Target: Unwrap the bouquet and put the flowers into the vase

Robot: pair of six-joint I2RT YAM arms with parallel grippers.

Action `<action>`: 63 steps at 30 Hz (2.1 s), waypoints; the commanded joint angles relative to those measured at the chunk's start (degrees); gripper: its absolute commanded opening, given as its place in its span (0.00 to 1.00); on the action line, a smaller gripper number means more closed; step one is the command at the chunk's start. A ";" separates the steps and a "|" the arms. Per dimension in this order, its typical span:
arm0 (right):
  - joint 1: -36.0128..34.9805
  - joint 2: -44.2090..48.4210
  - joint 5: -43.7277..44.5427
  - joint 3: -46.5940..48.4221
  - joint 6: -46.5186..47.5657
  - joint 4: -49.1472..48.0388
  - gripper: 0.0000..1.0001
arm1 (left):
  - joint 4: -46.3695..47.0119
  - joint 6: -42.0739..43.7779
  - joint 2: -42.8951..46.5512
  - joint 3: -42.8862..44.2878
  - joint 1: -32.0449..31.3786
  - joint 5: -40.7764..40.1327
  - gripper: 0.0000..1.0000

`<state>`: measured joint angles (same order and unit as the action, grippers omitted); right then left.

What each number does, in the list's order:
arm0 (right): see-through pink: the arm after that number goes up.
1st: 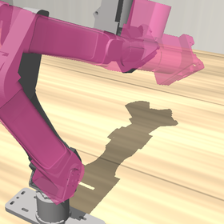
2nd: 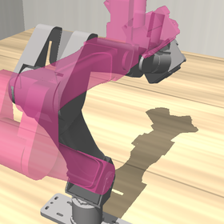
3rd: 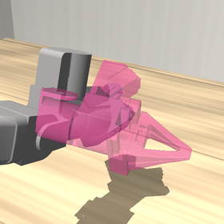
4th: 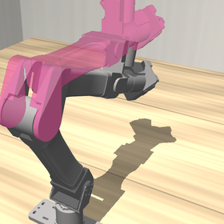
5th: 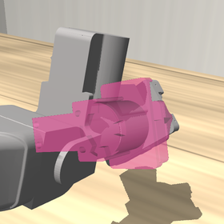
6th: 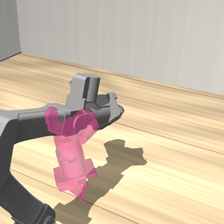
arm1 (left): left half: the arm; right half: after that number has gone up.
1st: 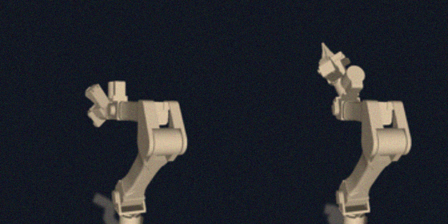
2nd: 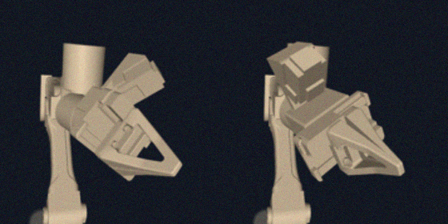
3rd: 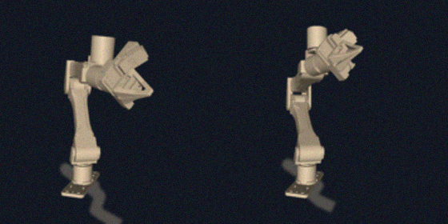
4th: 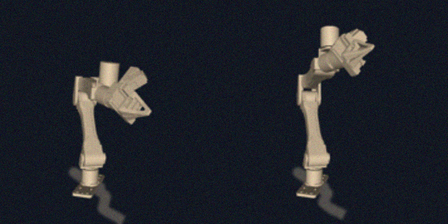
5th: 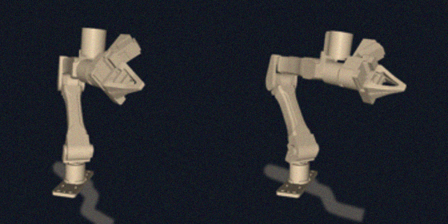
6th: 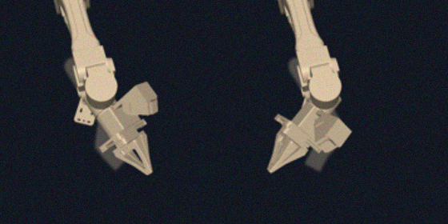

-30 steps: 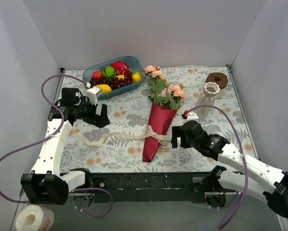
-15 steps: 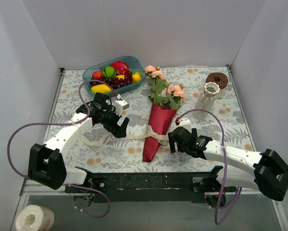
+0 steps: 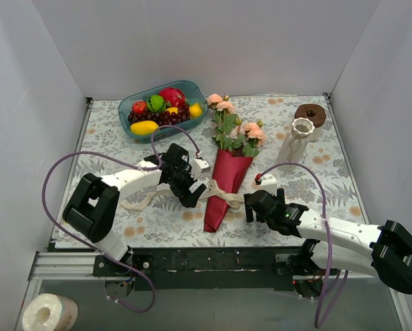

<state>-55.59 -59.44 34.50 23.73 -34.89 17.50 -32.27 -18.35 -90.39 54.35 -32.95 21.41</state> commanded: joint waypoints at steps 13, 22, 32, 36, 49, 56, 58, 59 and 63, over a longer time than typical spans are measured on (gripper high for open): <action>-0.39 -0.42 2.15 -0.26 -4.04 -2.11 0.92 | 11.79 2.70 -9.72 4.46 -3.35 1.71 0.98; -0.39 -2.34 1.89 -1.41 -3.25 -6.77 0.92 | 13.90 3.85 -9.19 1.03 -4.05 -1.02 0.72; -0.31 -11.83 2.50 0.79 2.01 -16.78 0.95 | 14.08 3.67 -6.64 -1.17 -4.05 -4.71 0.28; -0.04 -14.38 2.24 1.50 5.88 -21.09 0.96 | 13.38 3.32 -6.29 -0.39 -4.05 -6.64 0.00; 1.62 -16.58 -3.64 0.97 17.14 -29.44 0.96 | 11.53 3.41 -7.96 4.01 -4.05 -7.61 0.00; 2.86 -23.43 -12.78 3.43 19.78 -33.13 0.89 | 11.00 3.49 -8.31 4.54 -3.70 -8.66 0.00; 3.03 -23.62 -17.42 2.73 20.21 -34.98 0.79 | 10.65 3.50 -8.40 4.80 -2.74 -8.93 0.00; 3.30 -23.18 -18.67 2.38 20.13 -36.29 0.77 | 10.56 3.50 -8.49 4.98 -2.30 -9.10 0.00; 3.39 -20.90 -22.02 -0.34 19.69 -37.01 0.70 | 10.30 3.50 -8.49 5.07 -0.80 -9.98 0.00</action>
<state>-52.27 -81.47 19.84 26.39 -15.90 -19.62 -21.06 -14.98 -99.04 57.67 -35.35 13.04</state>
